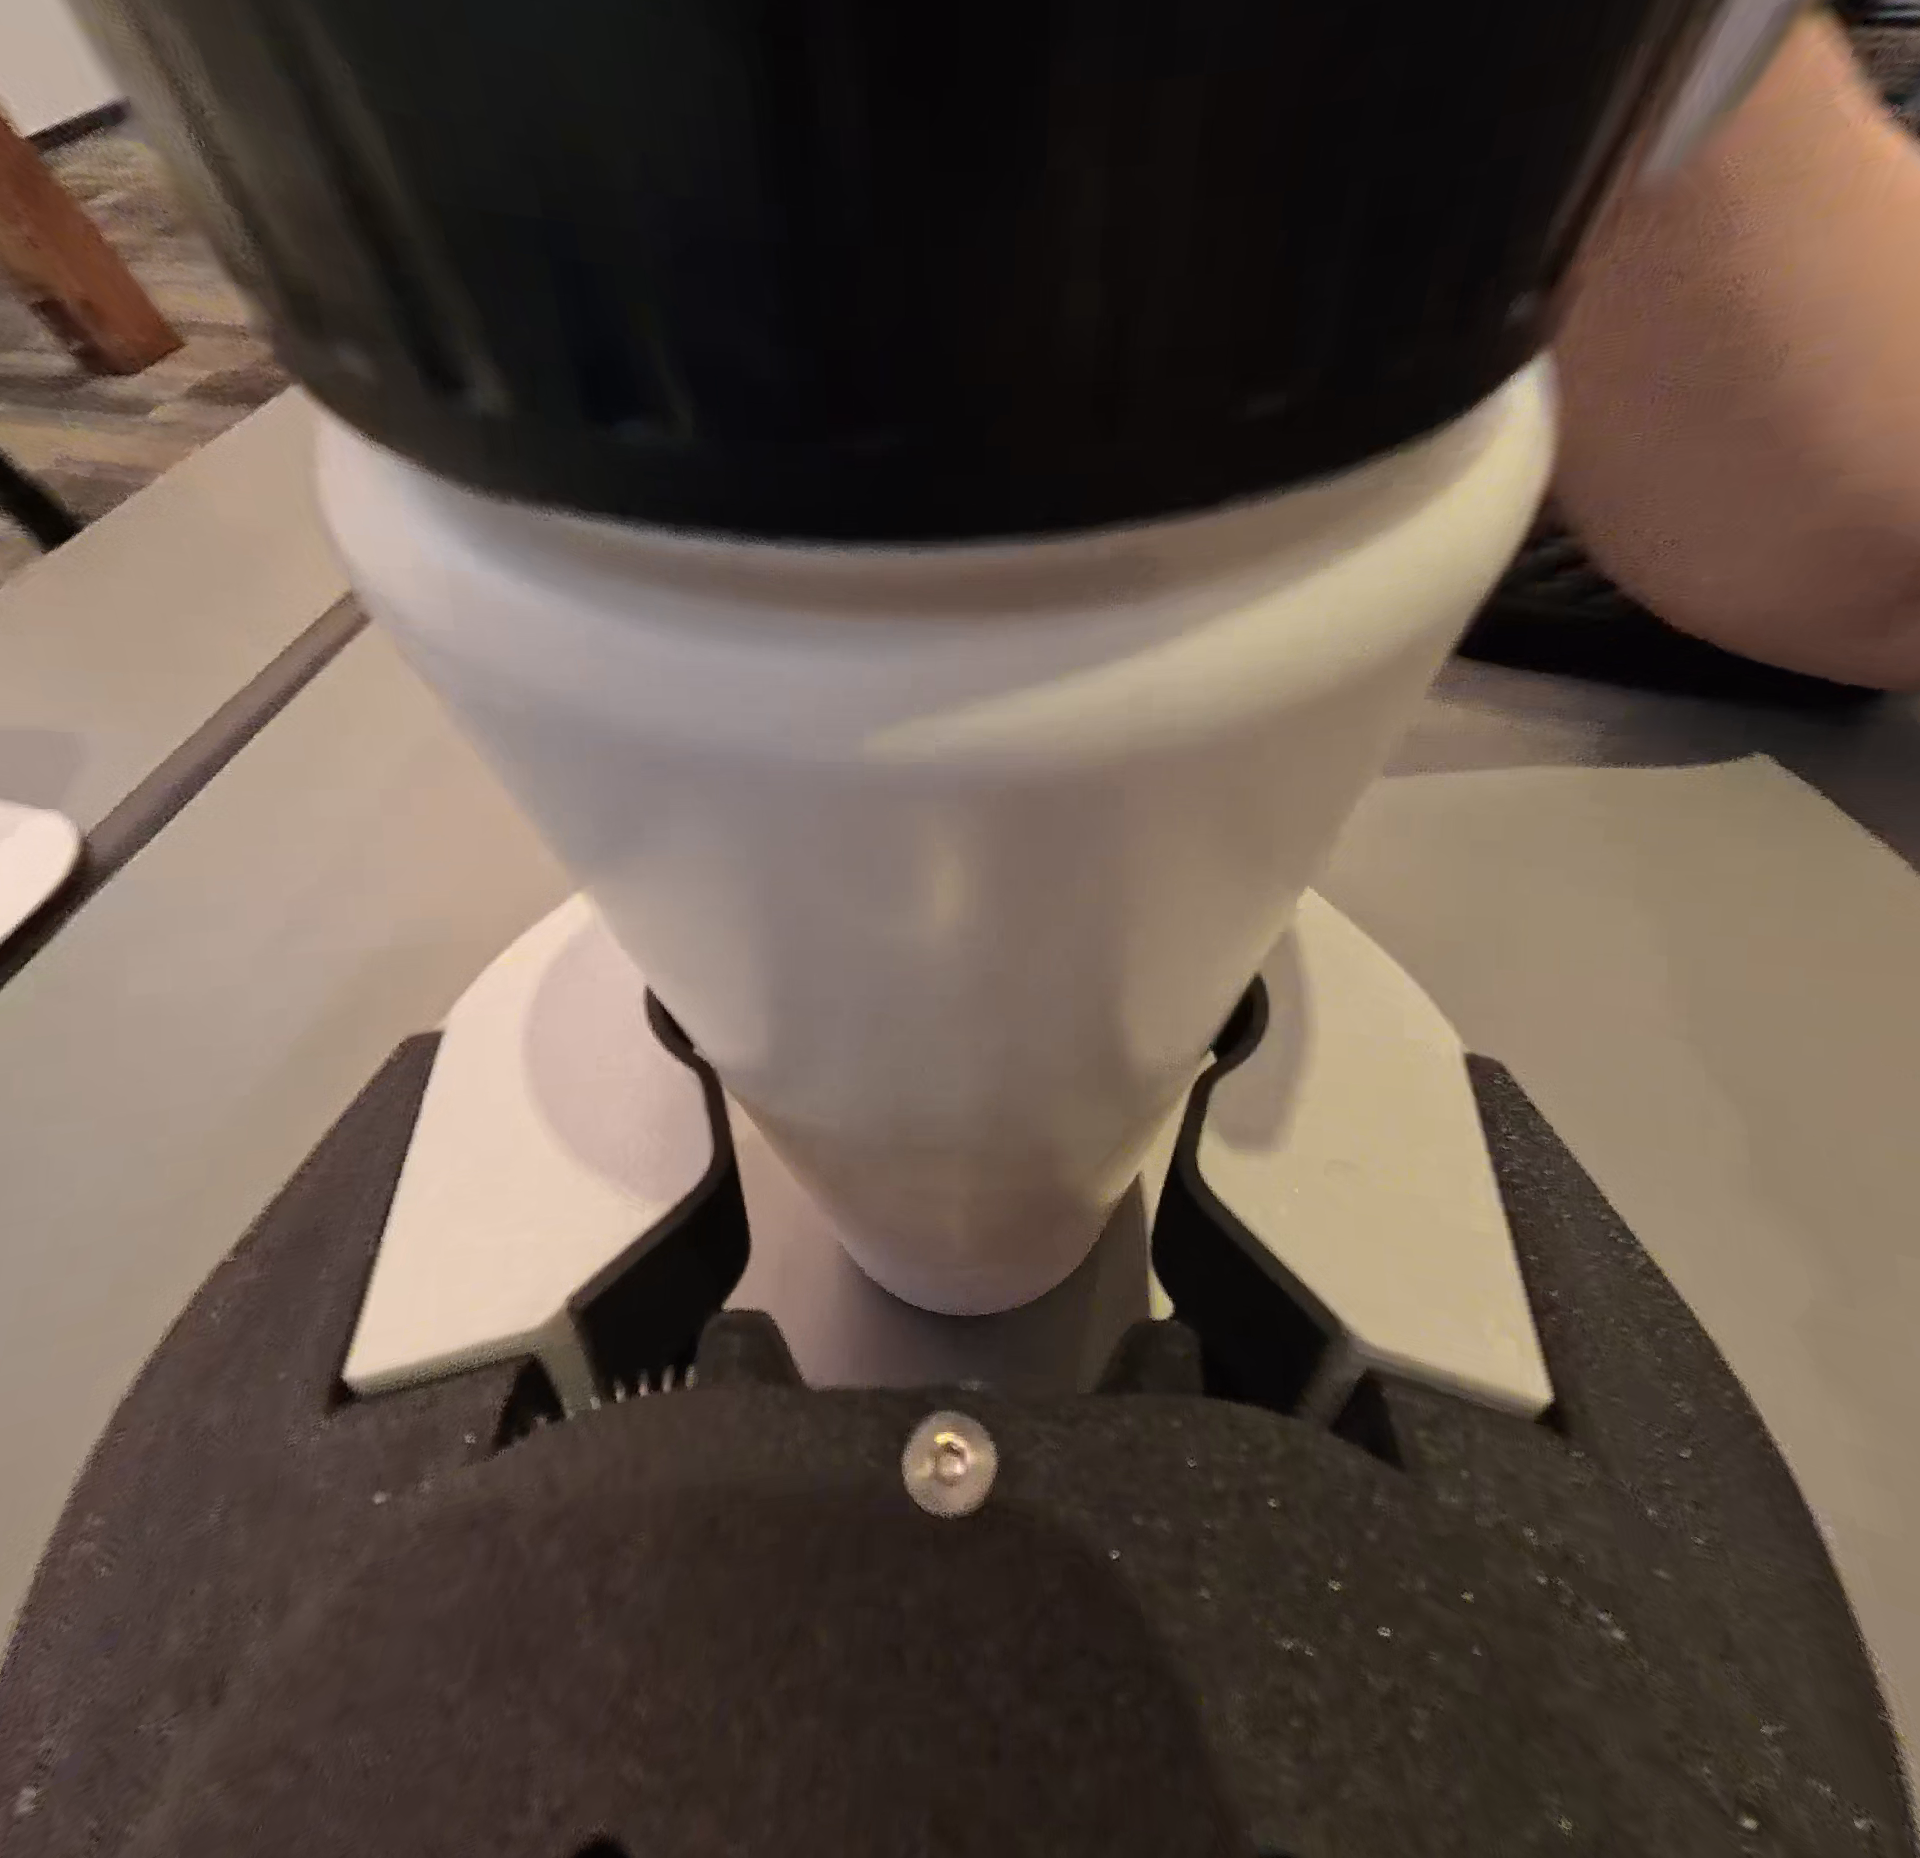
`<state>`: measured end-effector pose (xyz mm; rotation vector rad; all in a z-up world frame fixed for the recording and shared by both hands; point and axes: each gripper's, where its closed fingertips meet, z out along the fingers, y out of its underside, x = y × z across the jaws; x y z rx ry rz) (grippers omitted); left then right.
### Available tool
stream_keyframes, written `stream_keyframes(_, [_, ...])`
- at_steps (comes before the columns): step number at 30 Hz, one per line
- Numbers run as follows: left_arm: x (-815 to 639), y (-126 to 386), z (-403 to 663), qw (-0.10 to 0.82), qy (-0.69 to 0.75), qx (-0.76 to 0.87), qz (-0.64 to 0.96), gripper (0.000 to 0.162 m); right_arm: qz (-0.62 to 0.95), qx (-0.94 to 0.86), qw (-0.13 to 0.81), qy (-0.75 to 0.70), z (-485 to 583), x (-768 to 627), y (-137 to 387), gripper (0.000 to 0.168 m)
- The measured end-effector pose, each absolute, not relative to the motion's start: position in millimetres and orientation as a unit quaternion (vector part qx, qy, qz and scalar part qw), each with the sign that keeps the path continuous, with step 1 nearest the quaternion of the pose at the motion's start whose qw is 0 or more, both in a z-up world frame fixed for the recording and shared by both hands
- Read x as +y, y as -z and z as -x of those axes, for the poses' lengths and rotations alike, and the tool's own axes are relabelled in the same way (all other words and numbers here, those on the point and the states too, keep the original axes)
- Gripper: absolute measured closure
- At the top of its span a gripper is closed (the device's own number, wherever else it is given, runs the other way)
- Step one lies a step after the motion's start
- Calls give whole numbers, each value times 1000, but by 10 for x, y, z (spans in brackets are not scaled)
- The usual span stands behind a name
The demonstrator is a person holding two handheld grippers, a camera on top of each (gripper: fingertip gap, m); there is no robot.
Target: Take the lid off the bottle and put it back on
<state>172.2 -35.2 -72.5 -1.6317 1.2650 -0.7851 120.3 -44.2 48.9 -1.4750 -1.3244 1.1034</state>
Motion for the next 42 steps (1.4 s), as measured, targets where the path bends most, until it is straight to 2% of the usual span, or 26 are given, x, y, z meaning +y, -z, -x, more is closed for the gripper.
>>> stream_keyframes(2, [-265, 725, -1678, 458, 304, 492, 675, 64, 614, -510, 454, -396, -1181, -364, -532, 78])
stream_keyframes(7, [-198, 726, -1644, 465, 290, 475, 689, 63, 698, -474, 456, -283, -1173, -233, -379, 80])
stream_keyframes(9, [-196, 728, -1643, 464, 288, 474, 691, 63, 724, -465, 427, -277, -1181, -255, -295, 92])
stream_keyframes(13, [-250, 724, -1664, 460, 294, 493, 678, 64, 699, -513, 403, -292, -1193, -355, -281, 92])
stream_keyframes(18, [-549, 722, -1788, 434, 336, 561, 620, 64, 562, -622, 382, -389, -1269, -664, -319, 92])
stream_keyframes(21, [-568, 733, -1804, 424, 341, 559, 626, 63, 561, -604, 378, -421, -1300, -616, -326, 93])
stream_keyframes(27, [-293, 723, -1675, 449, 315, 505, 666, 63, 633, -551, 447, -311, -1236, -359, -399, 85])
stream_keyframes(29, [-298, 722, -1678, 450, 317, 508, 663, 63, 652, -548, 442, -283, -1188, -361, -347, 84])
stream_keyframes(30, [-309, 721, -1685, 451, 316, 511, 659, 63, 660, -546, 437, -273, -1176, -355, -313, 91])
stream_keyframes(36, [-303, 649, -1727, 501, 367, 467, 629, 65, 676, -536, 423, -277, -1247, -317, -294, 91])
stream_keyframes(42, [-287, 656, -1732, 506, 376, 456, 628, 67, 692, -517, 438, -247, -1220, -281, -308, 90])
